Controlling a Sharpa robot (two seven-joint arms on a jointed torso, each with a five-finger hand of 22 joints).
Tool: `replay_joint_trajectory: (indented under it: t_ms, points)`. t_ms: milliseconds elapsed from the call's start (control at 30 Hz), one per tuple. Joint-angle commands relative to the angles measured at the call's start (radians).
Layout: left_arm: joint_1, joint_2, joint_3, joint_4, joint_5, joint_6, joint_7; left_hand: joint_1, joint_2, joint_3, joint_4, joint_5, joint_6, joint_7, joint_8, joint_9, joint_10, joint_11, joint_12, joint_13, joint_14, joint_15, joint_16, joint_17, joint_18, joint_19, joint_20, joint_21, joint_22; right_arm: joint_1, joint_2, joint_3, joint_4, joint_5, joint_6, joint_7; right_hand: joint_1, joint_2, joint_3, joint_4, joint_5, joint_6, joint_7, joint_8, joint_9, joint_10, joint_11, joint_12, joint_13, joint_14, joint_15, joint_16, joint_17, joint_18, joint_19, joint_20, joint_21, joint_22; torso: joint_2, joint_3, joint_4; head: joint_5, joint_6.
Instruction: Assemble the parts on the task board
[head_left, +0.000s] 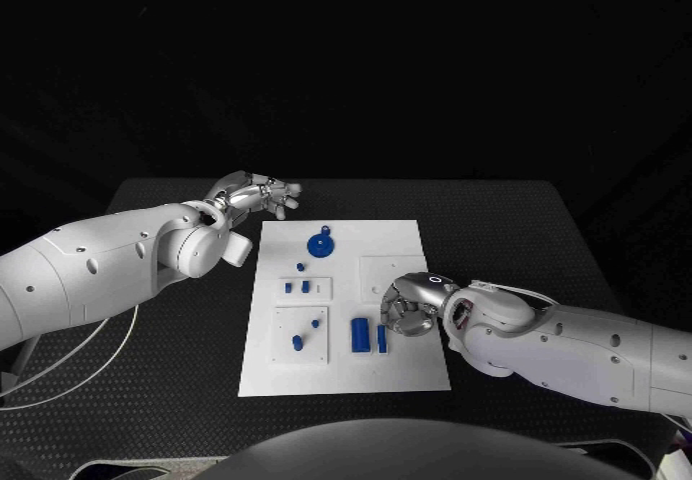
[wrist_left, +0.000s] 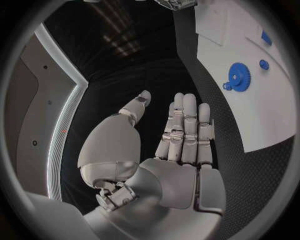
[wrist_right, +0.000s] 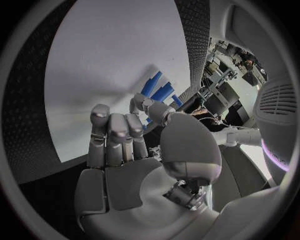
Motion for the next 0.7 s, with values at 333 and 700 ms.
replay_joint_trajectory:
  t_ms: [333,700]
  points:
    - [0.001,0.000,0.001,0.003,-0.005,0.013,0.005,-0.007,0.000,-0.001,0.006,-0.007,-0.008,-0.001,-0.006,-0.001,-0.008,0.002,-0.005,-0.001,-0.005,0.003,-0.004,0.001,-0.012,-0.007,-0.050,-0.004,0.001,0.000,-0.025,0.003,0.038,-0.005,-0.052,0.013,0.006,-0.014,0.001,0.002,-0.005,0.006,-0.002,0.006,-0.001,-0.001,-0.003,-0.004,-0.003,0.001,-0.007,-0.004,-0.002,0.031,0.007,-0.001,0.004,0.009,0.000,-0.0005,0.0004,0.003,0.000]
    - [0.001,0.000,0.001,0.004,-0.006,0.012,0.004,-0.006,0.000,-0.001,0.006,-0.007,-0.008,-0.001,-0.006,-0.002,-0.008,0.002,-0.005,-0.001,-0.005,0.003,-0.005,0.002,-0.012,-0.007,-0.050,-0.004,0.001,0.000,-0.011,0.003,0.032,0.016,-0.009,0.015,0.005,-0.016,0.001,0.005,-0.006,0.005,-0.002,0.006,-0.001,-0.004,-0.002,-0.007,-0.005,0.001,-0.008,-0.004,-0.002,0.031,0.007,-0.002,0.004,0.009,0.000,-0.0006,0.0006,0.004,-0.003]
